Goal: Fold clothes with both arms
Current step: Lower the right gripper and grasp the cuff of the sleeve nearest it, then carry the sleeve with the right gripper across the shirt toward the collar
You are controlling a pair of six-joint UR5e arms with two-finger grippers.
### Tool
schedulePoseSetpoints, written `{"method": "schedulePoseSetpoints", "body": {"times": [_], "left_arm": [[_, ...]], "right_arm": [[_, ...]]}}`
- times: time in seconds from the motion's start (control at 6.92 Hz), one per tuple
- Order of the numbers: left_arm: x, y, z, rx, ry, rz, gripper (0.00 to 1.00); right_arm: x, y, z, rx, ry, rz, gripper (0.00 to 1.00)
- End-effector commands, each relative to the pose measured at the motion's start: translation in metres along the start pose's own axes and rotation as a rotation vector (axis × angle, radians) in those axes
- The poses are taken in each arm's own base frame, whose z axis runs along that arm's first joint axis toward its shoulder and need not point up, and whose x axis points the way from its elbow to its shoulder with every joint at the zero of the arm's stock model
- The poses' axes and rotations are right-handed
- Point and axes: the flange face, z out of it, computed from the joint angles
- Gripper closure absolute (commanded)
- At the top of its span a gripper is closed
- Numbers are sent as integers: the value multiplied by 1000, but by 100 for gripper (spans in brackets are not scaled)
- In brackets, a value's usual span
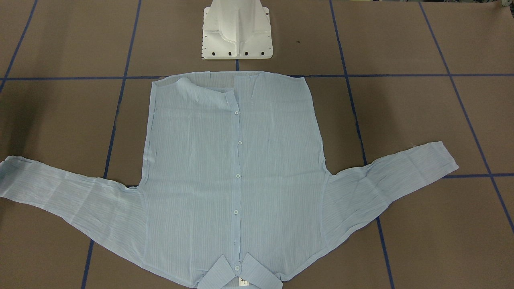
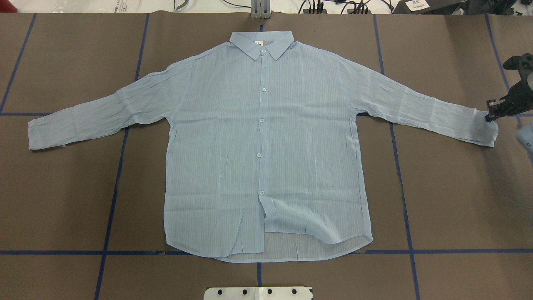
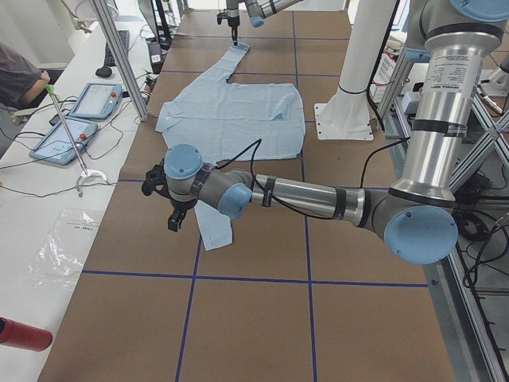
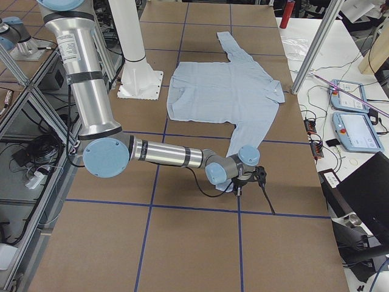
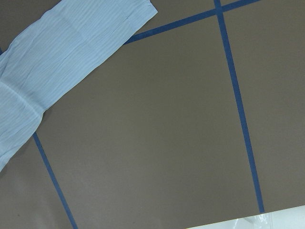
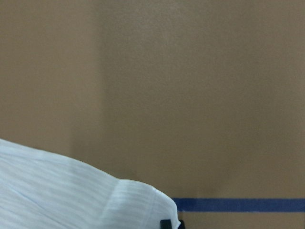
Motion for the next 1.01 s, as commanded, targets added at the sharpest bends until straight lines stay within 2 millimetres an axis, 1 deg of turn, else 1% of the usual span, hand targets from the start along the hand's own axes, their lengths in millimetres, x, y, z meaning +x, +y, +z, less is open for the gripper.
{"method": "schedulePoseSetpoints", "body": {"times": [0.0,0.14,0.29,0.43,0.58,0.72,0.87], "left_arm": [[2,0,-2,3,2,4,1],[3,0,-2,4,2,7,1],[3,0,-2,4,4,7,1],[3,0,-2,4,4,7,1],[4,0,-3,5,4,11,1],[2,2,-2,2,3,9,1],[2,3,-1,1,3,8,1]], "right_arm": [[-65,-21,-42,48,-89,96,100],[-136,-28,-48,29,-152,176,100],[-220,-29,-45,18,-184,250,100],[-299,-30,-41,15,-204,335,100],[-379,-24,-35,34,-216,424,100],[-438,-23,-37,97,-224,496,100],[-494,-32,-40,138,-240,573,100]]}}
